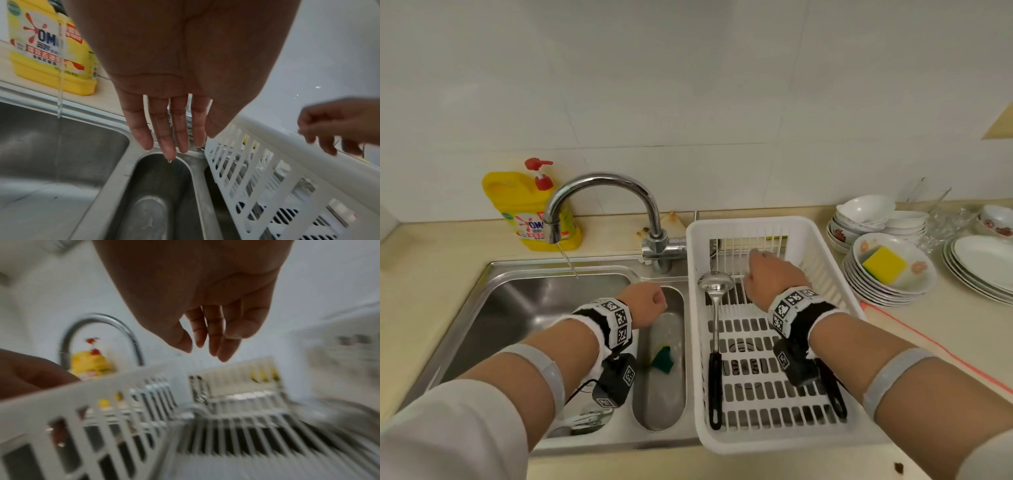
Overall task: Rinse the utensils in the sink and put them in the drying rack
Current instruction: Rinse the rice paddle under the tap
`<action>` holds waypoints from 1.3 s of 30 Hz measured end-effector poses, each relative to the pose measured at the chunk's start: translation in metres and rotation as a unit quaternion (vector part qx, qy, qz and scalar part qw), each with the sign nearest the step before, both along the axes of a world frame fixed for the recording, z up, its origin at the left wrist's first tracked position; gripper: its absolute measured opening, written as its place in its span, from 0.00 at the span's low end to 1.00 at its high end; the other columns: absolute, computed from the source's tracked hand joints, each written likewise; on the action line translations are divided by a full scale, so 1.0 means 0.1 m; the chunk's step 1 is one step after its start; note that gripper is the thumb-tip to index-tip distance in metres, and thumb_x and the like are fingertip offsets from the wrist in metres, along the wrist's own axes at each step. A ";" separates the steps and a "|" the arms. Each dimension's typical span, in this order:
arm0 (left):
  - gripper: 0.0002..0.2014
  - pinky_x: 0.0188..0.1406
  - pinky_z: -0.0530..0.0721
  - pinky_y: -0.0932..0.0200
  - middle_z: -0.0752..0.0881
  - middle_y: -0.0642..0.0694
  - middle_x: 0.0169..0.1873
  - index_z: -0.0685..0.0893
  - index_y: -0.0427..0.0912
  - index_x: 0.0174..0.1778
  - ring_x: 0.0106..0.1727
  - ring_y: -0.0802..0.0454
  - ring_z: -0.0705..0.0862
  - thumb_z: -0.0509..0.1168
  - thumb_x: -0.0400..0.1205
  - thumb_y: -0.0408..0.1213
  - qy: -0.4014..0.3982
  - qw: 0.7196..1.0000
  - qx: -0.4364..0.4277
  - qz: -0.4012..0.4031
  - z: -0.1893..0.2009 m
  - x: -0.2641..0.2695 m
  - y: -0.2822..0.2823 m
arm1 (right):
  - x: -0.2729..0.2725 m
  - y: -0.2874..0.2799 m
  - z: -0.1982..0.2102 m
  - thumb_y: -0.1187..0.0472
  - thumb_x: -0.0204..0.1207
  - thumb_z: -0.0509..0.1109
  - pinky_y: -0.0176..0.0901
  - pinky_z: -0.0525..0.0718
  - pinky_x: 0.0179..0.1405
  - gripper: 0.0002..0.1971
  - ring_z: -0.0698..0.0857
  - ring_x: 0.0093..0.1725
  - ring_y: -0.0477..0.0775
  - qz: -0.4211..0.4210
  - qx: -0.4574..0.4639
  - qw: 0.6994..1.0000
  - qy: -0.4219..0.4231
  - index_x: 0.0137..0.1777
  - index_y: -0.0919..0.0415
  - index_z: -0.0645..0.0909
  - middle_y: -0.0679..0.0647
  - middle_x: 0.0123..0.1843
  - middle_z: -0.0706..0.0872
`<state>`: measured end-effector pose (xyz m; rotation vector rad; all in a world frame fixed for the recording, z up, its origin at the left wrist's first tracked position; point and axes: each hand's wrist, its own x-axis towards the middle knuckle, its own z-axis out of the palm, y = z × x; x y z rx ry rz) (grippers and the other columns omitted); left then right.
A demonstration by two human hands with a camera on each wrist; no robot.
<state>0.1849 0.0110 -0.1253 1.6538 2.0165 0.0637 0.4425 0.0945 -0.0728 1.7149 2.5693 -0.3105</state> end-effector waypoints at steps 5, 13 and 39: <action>0.06 0.54 0.81 0.54 0.86 0.49 0.45 0.81 0.48 0.46 0.49 0.48 0.83 0.62 0.84 0.44 0.014 0.999 0.020 0.034 0.02 -0.42 -0.27 | -0.85 -0.34 0.37 0.48 0.86 0.55 0.51 0.84 0.42 0.11 0.78 0.41 0.52 0.198 0.061 0.975 0.077 0.56 0.54 0.73 0.48 0.50 0.76; 0.09 0.55 0.87 0.47 0.89 0.50 0.44 0.84 0.51 0.45 0.47 0.47 0.87 0.60 0.80 0.48 0.000 0.992 -0.012 0.124 -0.03 -1.63 -1.06 | -2.42 -0.73 -0.07 0.51 0.82 0.63 0.54 0.84 0.55 0.10 0.84 0.51 0.56 0.327 -0.087 0.941 -0.011 0.54 0.54 0.82 0.52 0.53 0.82; 0.07 0.50 0.87 0.47 0.83 0.53 0.48 0.82 0.50 0.52 0.46 0.52 0.85 0.59 0.85 0.44 -0.046 0.996 -0.004 0.078 -0.84 -3.09 -1.64 | -4.16 -1.48 -2.88 0.60 0.76 0.70 0.47 0.78 0.45 0.06 0.84 0.51 0.62 0.374 -0.293 0.858 -0.195 0.50 0.51 0.76 0.56 0.58 0.81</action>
